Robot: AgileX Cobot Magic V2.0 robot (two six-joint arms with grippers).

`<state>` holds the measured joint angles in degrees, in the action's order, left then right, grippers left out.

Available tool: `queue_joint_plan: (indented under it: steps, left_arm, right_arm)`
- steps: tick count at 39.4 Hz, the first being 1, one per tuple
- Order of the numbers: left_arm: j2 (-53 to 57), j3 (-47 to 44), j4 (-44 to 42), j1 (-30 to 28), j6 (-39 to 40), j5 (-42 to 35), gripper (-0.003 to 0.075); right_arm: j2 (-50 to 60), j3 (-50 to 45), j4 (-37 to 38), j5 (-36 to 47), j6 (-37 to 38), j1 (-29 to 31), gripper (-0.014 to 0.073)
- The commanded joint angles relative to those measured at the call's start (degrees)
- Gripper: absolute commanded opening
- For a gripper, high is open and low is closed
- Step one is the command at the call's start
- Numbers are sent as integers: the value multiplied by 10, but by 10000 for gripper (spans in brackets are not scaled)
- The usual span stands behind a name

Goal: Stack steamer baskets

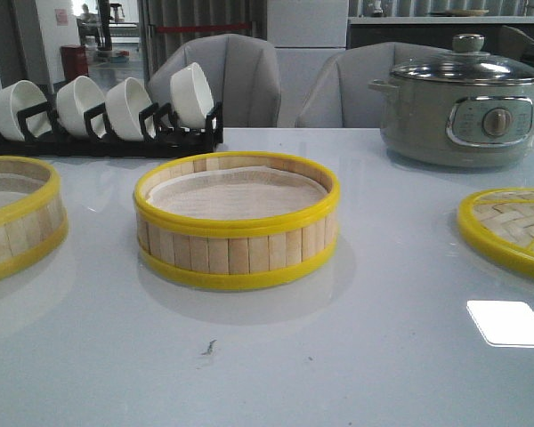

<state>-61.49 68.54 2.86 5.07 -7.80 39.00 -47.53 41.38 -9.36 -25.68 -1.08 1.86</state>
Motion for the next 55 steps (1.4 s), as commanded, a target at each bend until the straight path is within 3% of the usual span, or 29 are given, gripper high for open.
queue_joint_plan:
  steps: [1, 10, 19, 30, 33, 37, 39, 41, 50, 55]
  left_arm:
    - [9, 19, 5, 4, 0, -46, 87]
    - [9, 19, 17, 4, 0, -43, 87]
    - [9, 19, 19, 4, 0, -42, 87]
    - [9, 19, 27, 4, 0, -31, 87]
    - [8, 19, 27, 4, 0, -28, 87]
    - [1, 19, 27, 4, -3, -27, 94]
    - [-6, 19, 27, 4, -3, -25, 121]
    - [-13, 19, 27, 4, -3, -26, 167]
    - [-60, 19, 50, 4, -3, -52, 451]
    - [-113, 19, 77, 4, -3, -44, 469]
  right_arm:
    - [3, 21, -29, 86, 0, 0, 51]
    - [0, 21, -31, 163, 0, 0, 51]
    - [-2, 21, -31, 113, 0, -1, 51]
    - [-10, 21, -21, 110, -5, -1, 55]
    - [-11, 21, -12, 99, -6, -1, 134]
    - [-14, 21, 21, 74, -6, -1, 371]
    - [-18, 21, 38, 67, -6, -1, 454]
    - [-20, 21, 50, 65, -6, -1, 479]
    - [-20, 21, 51, 64, -6, -1, 444]
    - [-20, 21, 51, 64, -6, -1, 444]
